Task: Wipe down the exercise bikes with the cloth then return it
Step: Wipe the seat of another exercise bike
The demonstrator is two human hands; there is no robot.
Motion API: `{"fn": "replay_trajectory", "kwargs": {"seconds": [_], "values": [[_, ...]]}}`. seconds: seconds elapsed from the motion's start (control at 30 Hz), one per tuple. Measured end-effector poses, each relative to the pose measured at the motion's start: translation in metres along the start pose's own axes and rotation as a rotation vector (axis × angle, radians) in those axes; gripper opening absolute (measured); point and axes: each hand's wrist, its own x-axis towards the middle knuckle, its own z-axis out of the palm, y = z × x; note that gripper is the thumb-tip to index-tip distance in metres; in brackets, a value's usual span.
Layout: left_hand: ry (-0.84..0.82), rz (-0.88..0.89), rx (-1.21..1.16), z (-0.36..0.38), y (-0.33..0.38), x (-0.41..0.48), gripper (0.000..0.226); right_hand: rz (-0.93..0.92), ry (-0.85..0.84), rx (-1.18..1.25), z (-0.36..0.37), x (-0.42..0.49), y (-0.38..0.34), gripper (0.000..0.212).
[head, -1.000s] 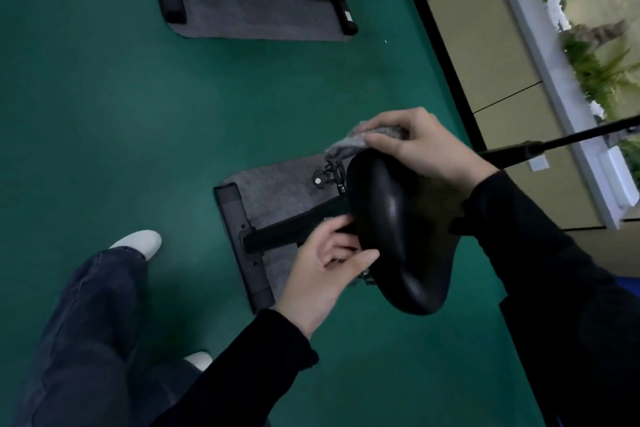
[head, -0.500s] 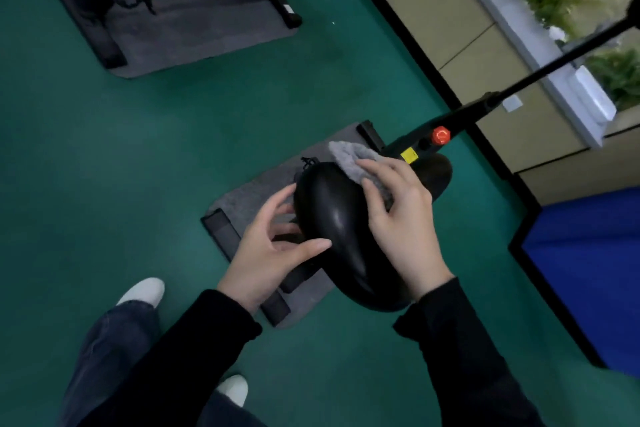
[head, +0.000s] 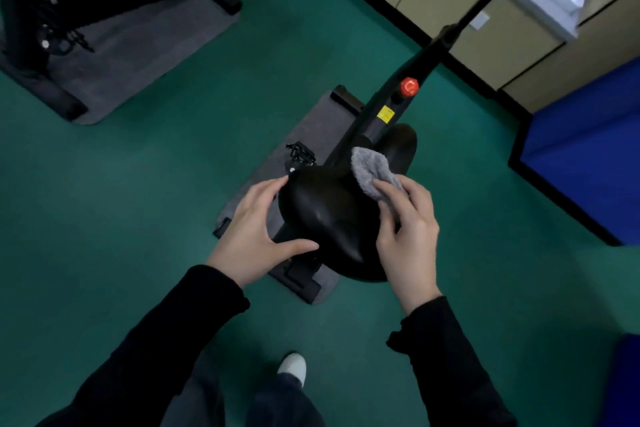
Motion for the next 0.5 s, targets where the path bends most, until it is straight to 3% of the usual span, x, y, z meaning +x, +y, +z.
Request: {"fn": "replay_trajectory", "kwargs": {"seconds": [0.1, 0.27, 0.5], "values": [[-0.086, -0.002, 0.107, -0.016, 0.007, 0.004, 0.098, 0.133, 0.012, -0.008, -0.003, -0.002, -0.003, 0.027], [-0.113, 0.070, 0.239, -0.045, 0.027, 0.015, 0.051, 0.330, 0.015, -0.008, -0.016, 0.003, -0.013, 0.027], [-0.274, 0.214, 0.388, -0.053, 0.076, 0.025, 0.037, 0.550, 0.202, 0.097, -0.061, -0.020, -0.035, 0.026]]}}
